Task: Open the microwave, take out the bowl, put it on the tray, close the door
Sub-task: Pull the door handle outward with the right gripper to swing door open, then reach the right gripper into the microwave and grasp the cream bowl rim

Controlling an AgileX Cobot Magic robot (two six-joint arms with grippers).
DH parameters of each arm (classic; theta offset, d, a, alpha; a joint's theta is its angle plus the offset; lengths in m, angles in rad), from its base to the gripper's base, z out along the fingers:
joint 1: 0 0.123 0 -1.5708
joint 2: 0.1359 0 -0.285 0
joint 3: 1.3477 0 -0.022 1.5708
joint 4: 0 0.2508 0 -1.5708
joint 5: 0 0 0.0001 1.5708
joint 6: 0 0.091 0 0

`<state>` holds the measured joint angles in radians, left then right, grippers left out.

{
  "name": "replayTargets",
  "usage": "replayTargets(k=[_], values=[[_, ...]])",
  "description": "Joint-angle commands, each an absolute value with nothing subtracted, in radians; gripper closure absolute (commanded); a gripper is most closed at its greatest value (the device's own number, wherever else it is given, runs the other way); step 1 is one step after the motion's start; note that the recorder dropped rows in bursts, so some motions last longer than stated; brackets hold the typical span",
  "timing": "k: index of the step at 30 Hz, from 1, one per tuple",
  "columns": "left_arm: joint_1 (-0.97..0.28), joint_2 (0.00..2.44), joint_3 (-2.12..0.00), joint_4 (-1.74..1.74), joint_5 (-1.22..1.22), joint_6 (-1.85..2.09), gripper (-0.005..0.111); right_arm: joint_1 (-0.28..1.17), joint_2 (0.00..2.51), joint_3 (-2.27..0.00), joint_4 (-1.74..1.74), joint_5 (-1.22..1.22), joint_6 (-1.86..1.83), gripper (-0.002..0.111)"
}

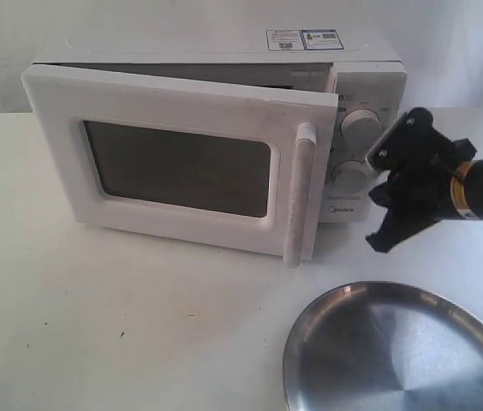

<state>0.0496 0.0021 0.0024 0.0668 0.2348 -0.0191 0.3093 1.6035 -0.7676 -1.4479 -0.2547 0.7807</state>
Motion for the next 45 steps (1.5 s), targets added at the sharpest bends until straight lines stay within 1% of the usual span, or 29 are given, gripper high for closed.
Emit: replayTargets(k=[1, 4, 7, 9, 11, 16, 21, 26, 30, 34, 45], values=[[0.047, 0.000, 0.000, 0.061, 0.235, -0.022, 0.107, 0.309, 1.588, -0.829, -1.309, -0.483, 0.649, 0.108], [0.047, 0.000, 0.000, 0.061, 0.235, -0.022, 0.107, 0.309, 1.588, -0.837, -1.343, -0.794, 0.652, 0.108], [0.047, 0.000, 0.000, 0.061, 0.235, -0.022, 0.107, 0.309, 1.588, -0.837, -1.611, -1.072, 0.667, 0.108], [0.047, 0.000, 0.000, 0.061, 0.235, -0.022, 0.107, 0.309, 1.588, -0.837, -1.720, -1.145, 0.677, 0.108], [0.047, 0.000, 0.000, 0.061, 0.235, -0.022, 0.107, 0.309, 1.588, -0.837, -1.659, -1.078, 0.677, 0.108], [0.047, 0.000, 0.000, 0.061, 0.235, -0.022, 0.107, 0.340, 1.590, -0.837, -1.325, -0.889, 0.728, 0.108], [0.047, 0.000, 0.000, 0.061, 0.235, -0.022, 0.107, 0.421, 1.619, -0.837, -1.164, -0.875, 0.639, 0.108], [0.047, 0.000, 0.000, 0.061, 0.235, -0.022, 0.107, 0.514, 1.688, -0.866, -1.073, -0.844, 0.377, 0.108], [0.047, 0.000, 0.000, 0.061, 0.235, -0.022, 0.107, 0.590, 1.771, -0.927, -0.903, -0.747, 0.177, 0.108], [0.047, 0.000, 0.000, 0.061, 0.235, -0.022, 0.107, 0.632, 1.857, -1.009, -0.886, -0.669, 0.128, 0.108], [0.047, 0.000, 0.000, 0.061, 0.235, -0.022, 0.107, 0.659, 2.103, -1.301, -0.860, -0.663, 0.089, 0.108]])
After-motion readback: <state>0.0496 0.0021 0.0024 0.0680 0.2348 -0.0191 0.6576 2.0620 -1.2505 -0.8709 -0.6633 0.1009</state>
